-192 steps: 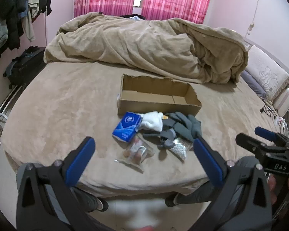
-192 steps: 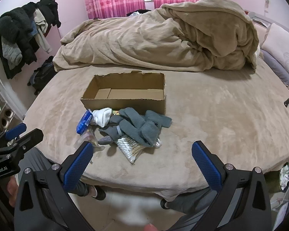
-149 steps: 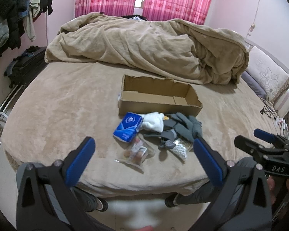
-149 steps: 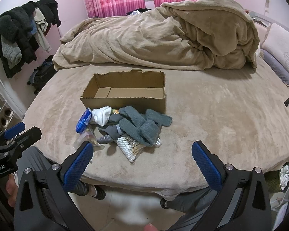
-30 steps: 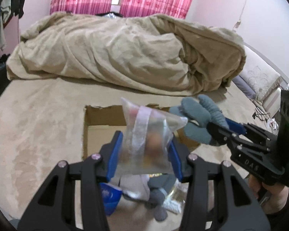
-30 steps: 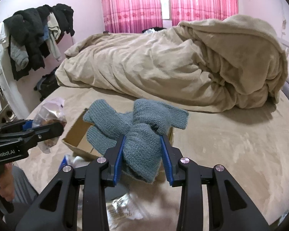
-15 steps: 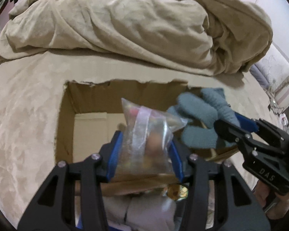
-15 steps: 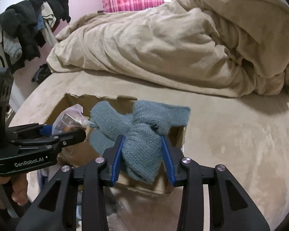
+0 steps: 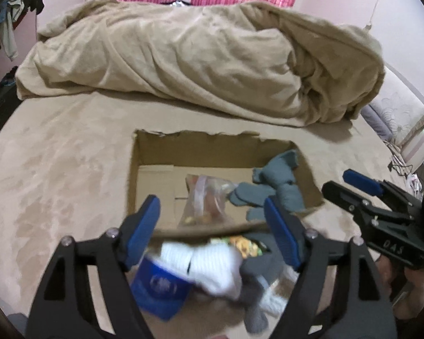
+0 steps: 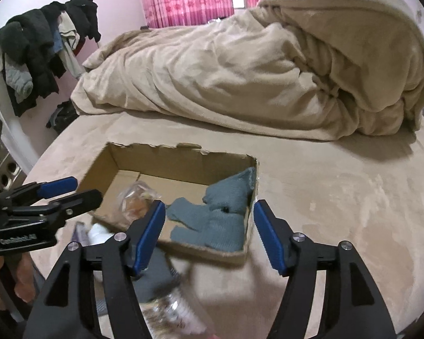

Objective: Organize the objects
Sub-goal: 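Carry the clear bag with the left gripper into the box while the right gripper drops the gray gloves in, then open both grippers and lift them away from the box, then grasp the blue tissue pack with the left gripper while the right gripper grasps the cotton swab bag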

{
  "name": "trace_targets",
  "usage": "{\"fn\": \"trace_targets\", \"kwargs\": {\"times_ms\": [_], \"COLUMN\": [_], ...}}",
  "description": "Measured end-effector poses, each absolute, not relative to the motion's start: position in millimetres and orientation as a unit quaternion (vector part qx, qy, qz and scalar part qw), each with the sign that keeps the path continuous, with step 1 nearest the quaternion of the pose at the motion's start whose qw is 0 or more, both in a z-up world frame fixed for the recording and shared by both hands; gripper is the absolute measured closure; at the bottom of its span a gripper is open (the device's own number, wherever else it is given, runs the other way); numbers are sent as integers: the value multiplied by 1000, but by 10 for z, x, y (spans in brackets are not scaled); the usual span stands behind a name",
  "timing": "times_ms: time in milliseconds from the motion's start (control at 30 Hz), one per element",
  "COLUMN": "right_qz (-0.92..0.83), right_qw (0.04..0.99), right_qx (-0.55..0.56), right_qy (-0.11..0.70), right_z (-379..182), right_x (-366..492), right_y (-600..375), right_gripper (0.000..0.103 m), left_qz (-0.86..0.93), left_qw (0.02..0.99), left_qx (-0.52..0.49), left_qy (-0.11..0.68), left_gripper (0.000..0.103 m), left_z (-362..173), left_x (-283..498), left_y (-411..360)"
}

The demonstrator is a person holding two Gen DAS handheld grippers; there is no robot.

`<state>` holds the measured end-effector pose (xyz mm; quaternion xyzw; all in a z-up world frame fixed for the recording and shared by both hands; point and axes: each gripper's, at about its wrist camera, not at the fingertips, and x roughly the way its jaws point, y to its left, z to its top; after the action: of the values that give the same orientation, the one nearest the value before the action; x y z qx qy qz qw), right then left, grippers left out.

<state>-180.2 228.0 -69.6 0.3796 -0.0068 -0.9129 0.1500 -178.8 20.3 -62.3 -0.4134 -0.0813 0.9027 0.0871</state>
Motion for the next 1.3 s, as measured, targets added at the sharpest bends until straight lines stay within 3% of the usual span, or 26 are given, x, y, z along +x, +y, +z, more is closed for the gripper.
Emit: {"fn": "trace_targets", "kwargs": {"times_ms": [600,1300], "right_qz": [-918,-893], "right_qw": [159,138], "right_qx": [363,429], "right_qy": [-2,-22], "right_z": [-10,-756], "right_x": [-590,-542], "right_y": [2239,2197], "right_gripper": [32,32], "left_qz": [923,905], "left_qw": [69,53], "left_qx": [-374,-421], "left_qy": [-48,-31], "left_gripper": [22,21], "left_z": [-113,-846], "left_x": [-473,-606], "left_y": [-32,-45]}}
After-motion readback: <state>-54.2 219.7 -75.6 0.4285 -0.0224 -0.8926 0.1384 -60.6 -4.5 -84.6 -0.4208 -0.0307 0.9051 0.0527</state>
